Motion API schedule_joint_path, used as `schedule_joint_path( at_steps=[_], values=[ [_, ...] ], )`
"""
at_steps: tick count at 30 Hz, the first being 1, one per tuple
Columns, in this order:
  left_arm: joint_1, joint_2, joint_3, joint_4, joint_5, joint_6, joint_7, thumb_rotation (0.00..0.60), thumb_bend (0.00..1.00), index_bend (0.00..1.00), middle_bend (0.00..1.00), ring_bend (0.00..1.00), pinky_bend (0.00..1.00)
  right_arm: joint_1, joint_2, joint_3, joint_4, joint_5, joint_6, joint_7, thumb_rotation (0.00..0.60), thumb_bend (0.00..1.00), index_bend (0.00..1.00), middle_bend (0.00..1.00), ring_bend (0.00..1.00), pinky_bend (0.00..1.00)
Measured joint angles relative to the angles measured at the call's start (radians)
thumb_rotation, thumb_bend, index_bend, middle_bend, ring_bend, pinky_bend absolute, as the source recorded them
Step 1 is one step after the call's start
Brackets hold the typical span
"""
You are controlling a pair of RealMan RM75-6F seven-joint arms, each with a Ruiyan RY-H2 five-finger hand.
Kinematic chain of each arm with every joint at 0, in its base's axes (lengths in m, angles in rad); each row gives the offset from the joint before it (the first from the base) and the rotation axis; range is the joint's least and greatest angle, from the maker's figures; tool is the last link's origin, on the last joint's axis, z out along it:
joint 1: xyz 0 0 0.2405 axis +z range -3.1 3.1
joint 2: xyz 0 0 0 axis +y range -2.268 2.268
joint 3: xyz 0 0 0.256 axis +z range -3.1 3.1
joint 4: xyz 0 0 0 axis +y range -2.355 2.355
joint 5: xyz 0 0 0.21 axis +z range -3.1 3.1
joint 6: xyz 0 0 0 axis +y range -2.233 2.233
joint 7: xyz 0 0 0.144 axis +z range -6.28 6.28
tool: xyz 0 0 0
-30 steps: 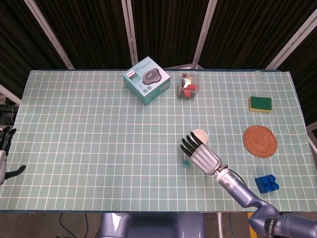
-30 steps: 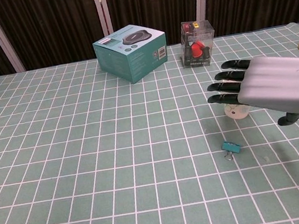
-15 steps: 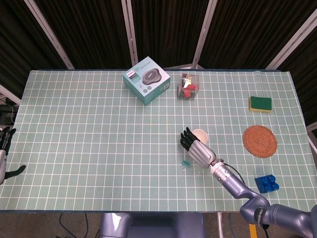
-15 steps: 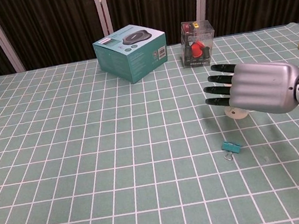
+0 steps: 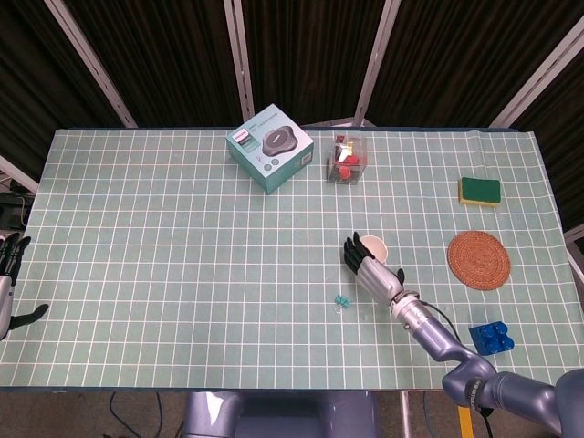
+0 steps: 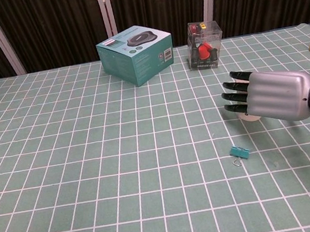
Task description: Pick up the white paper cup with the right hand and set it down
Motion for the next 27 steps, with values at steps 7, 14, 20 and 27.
schedule_joint_path(
  at_steps=[7,14,20,27],
  values=[
    [-0.002,-0.001,0.001,0.005,0.004,-0.001,-0.006,0.600,0.00,0.00,0.00,0.00,0.00,0.020,-0.016,-0.038,0.079,-0.093,0.037,0.115,0.600,0.21,0.11,0.31,0.11,0.40],
    [-0.002,-0.002,0.003,0.003,0.005,0.001,-0.004,0.600,0.00,0.00,0.00,0.00,0.00,0.031,-0.030,-0.071,0.154,-0.163,0.093,0.230,0.600,0.22,0.13,0.34,0.14,0.42],
    [-0.001,0.000,0.004,0.000,0.007,0.002,-0.006,0.600,0.00,0.00,0.00,0.00,0.00,0.031,-0.026,-0.070,0.154,-0.179,0.136,0.332,0.600,0.24,0.16,0.34,0.14,0.41],
    [0.001,0.004,0.009,-0.007,0.015,0.004,-0.009,0.600,0.00,0.00,0.00,0.00,0.00,0.009,-0.014,-0.014,0.068,-0.112,0.187,0.587,0.600,0.24,0.17,0.34,0.14,0.39]
  ],
)
